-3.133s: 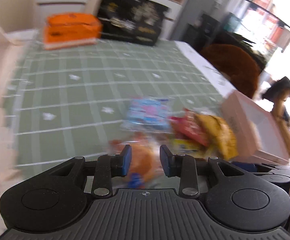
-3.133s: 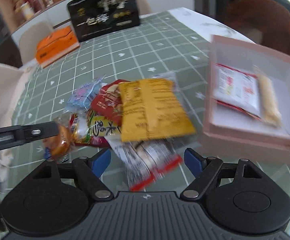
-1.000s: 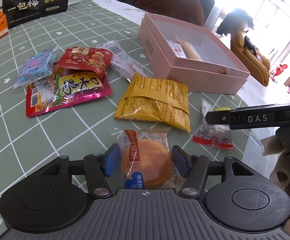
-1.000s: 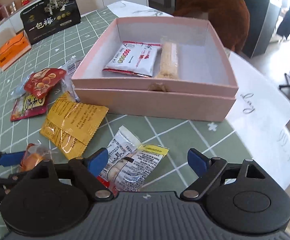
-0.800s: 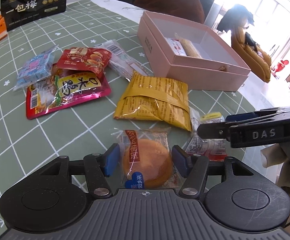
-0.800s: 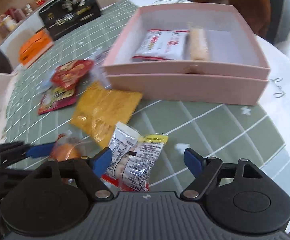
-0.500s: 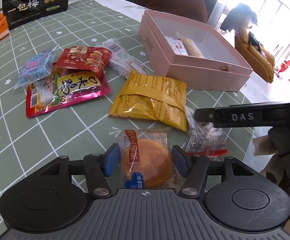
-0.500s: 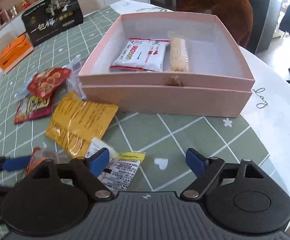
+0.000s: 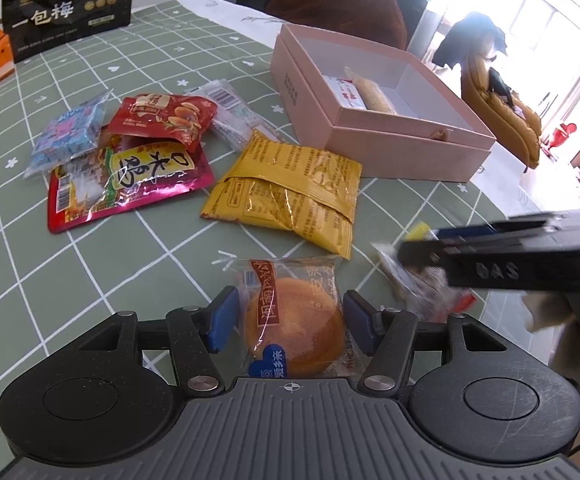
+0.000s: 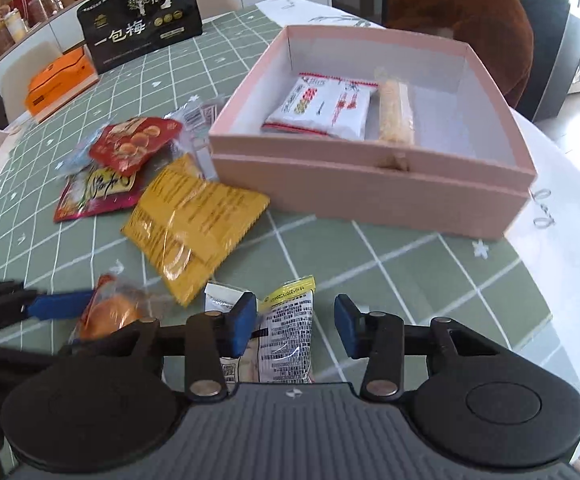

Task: Organize snacks
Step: 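Grasp the white-red candy pair with the right tool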

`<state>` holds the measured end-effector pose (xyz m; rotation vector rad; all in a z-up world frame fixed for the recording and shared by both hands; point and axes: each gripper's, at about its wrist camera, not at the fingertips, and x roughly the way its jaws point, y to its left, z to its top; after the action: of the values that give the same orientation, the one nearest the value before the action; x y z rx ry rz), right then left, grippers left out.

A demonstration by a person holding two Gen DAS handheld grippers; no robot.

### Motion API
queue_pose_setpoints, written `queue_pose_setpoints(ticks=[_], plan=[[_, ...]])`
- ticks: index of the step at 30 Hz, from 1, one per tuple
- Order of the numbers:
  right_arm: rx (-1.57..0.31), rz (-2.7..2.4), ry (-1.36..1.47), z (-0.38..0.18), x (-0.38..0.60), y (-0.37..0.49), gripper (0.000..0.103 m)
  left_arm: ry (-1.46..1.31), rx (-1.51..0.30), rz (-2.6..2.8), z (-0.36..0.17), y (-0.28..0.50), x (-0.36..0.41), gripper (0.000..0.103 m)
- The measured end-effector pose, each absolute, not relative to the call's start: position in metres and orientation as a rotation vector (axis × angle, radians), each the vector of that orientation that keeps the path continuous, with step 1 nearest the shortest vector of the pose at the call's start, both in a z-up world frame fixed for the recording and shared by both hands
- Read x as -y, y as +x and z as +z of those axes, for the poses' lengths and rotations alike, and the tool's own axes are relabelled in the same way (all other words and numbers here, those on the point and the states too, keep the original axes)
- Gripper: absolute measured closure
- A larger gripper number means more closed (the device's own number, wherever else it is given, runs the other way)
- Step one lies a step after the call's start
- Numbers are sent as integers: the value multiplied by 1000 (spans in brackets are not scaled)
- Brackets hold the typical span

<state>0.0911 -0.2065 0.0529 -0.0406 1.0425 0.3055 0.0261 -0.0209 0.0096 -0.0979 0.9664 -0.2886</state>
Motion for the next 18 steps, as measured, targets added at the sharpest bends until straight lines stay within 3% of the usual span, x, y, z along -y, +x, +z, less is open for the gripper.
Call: queue_pose_setpoints(ticks=[3,8,18], plan=[[-1038,299,-71,55,214,77,58,-111,-963,-284,10,26,20,39],[-999,280,-137,58,223,63,36,-117,-957,-282,10,25,19,39],[-1037,351,-97,57,218,54,37,-113,-1008,-283,13,22,20,39]])
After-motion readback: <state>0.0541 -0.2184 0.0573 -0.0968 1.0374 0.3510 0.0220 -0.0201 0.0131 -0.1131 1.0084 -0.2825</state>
